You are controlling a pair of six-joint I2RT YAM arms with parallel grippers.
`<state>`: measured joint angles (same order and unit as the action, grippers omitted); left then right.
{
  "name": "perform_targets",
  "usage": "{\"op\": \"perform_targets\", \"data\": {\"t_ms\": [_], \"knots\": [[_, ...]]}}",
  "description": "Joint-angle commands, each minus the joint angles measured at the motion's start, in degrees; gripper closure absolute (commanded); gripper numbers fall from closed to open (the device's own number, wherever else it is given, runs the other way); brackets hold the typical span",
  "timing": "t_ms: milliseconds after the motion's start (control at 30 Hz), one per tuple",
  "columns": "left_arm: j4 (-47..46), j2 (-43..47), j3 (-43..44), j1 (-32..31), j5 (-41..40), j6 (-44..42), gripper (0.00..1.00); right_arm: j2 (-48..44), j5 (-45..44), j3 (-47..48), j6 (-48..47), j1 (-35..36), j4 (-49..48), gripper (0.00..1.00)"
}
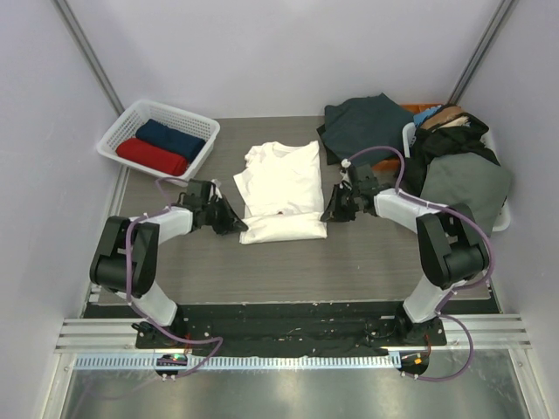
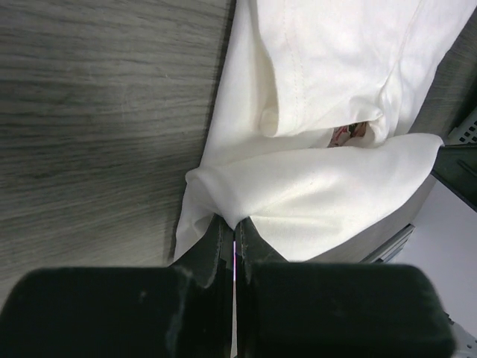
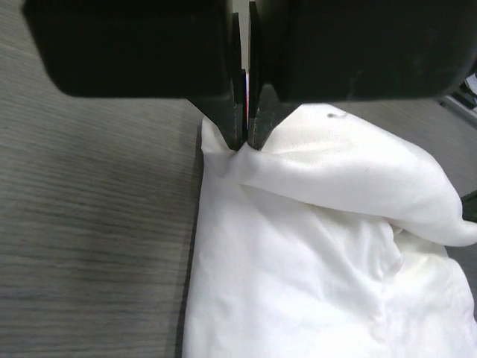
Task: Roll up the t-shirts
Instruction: Roll the T-shirt to the center of the board.
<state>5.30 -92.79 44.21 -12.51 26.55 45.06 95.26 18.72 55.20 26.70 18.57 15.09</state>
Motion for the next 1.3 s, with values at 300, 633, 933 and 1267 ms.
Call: {"op": "perform_targets", "data": {"t_ms": [300,633,933,1267], "knots": [[-1.17,-5.03,3.26,0.74,-8.87,-1.46,1.00,5.64,-8.08,2.63,1.87,-0.73,-3.40,0.99],[-0.99,-3.19,-1.92,0.47,-7.12,-1.46,1.00,2.92,-5.36,-4.39,3.36,-0.20,-5.69,0.99],[-0.38,8.50,-13.00,-0.93,-5.54,0.99,1.00,-10.26,-4.66,-13.97,5.73,1.82,-3.41,0.99],[5.77,11.32,-5.63,-0.93,-8.52,-1.64,1.00,-11.24,-7.64,-8.54,3.80,1.82,0.64,0.99]]}}
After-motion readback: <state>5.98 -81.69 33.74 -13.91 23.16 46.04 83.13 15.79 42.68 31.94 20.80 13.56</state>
